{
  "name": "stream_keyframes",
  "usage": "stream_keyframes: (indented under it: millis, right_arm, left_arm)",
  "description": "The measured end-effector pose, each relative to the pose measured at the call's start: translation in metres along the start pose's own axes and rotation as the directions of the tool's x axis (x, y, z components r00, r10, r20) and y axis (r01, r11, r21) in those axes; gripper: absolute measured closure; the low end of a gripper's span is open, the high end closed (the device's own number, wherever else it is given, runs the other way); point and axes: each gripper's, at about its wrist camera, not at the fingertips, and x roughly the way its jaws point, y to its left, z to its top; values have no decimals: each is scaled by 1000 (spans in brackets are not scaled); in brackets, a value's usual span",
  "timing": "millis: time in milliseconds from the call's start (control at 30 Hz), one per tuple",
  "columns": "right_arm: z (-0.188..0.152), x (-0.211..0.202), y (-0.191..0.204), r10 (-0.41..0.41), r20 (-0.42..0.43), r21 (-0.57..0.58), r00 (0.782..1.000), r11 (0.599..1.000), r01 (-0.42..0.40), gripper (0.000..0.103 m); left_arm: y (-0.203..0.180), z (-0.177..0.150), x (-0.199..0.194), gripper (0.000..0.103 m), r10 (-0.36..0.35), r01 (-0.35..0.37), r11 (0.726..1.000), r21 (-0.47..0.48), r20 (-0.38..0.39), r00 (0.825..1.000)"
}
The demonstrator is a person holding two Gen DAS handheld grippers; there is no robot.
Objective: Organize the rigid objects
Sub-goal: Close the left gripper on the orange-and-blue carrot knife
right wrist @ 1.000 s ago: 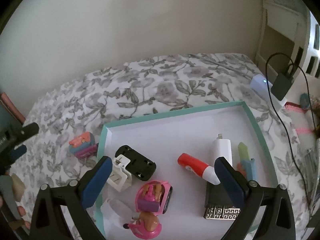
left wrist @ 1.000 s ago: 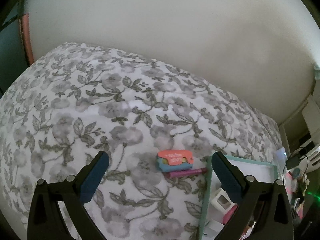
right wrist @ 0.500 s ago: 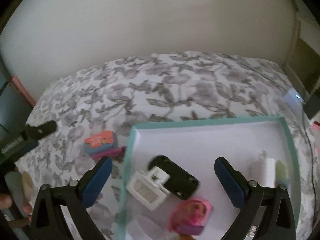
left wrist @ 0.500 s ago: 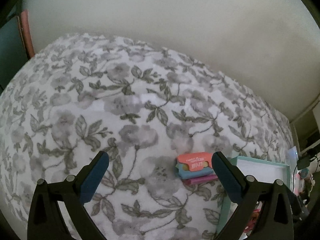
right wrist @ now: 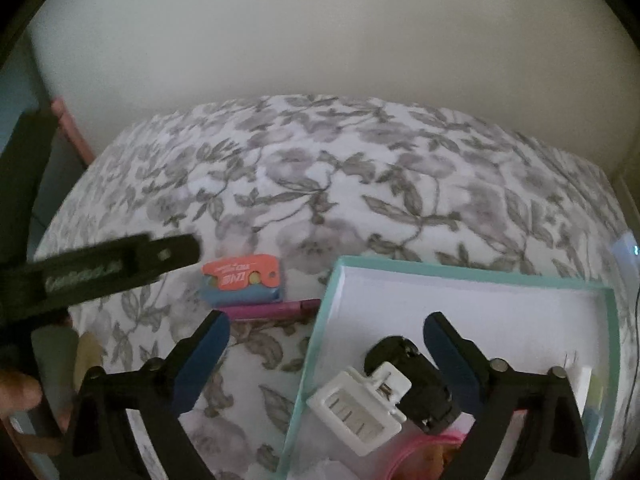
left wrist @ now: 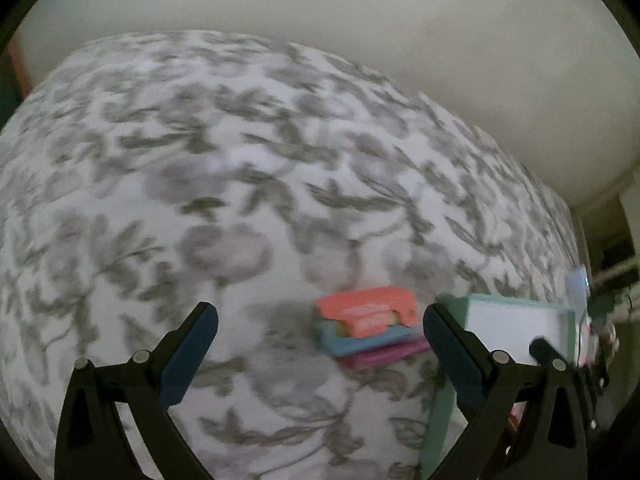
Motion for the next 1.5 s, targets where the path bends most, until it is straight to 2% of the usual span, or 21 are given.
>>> stream_keyframes:
  millis: [67, 167, 233, 333, 433, 467, 600, 733, 1133, 1500]
  right_arm:
    - [1, -2, -9, -14, 11, -1, 1000, 1000, 14, 6]
    - [1, -7, -28, -30, 12, 30, 999, 999, 30, 6]
    - [-1, -8, -36, -55, 6, 33, 998, 998, 54, 6]
    - [-2, -6, -46, -56, -10, 52, 998, 997, 57, 6]
    - [-2, -6, -49, -53, -18, 68, 998, 996, 54, 6]
    - [-3, -6, -49, -51, -19, 68, 999, 996, 52, 6]
    - [-6, -4, -46, -52, -34, 73, 998, 996, 54, 6]
    - [-12, -3, -45, -47, -50, 76, 998, 996, 51, 6]
    - [-27, -29, -38, -19, -40, 96, 999, 995, 23, 6]
    - [-40, -60, -33, -15, -8, 97, 1000, 995, 16, 6]
  left_arm:
    - [-10, 0, 15, 1, -19, 20, 1000, 20, -35, 999]
    - [-20, -2, 37, 1, 7, -4, 999, 51, -67, 998]
    - [-26, -5, 50, 1, 56, -48, 995, 85, -99, 994]
    - [-34, -6, 51, 4, 97, -86, 989, 121, -84, 992]
    - [-34, -7, 46, 17, 82, -73, 991, 115, -78, 994]
    - [-33, -7, 45, 27, 89, -80, 990, 117, -75, 993]
    - [-25, -6, 42, 27, 69, -60, 993, 101, -89, 994]
    - [-16, -9, 37, 27, 78, -70, 994, 84, -107, 991]
    - [10, -41, 6, 27, 105, -104, 994, 15, -126, 986]
    - [19, -67, -39, 27, 97, -97, 995, -1, -85, 992]
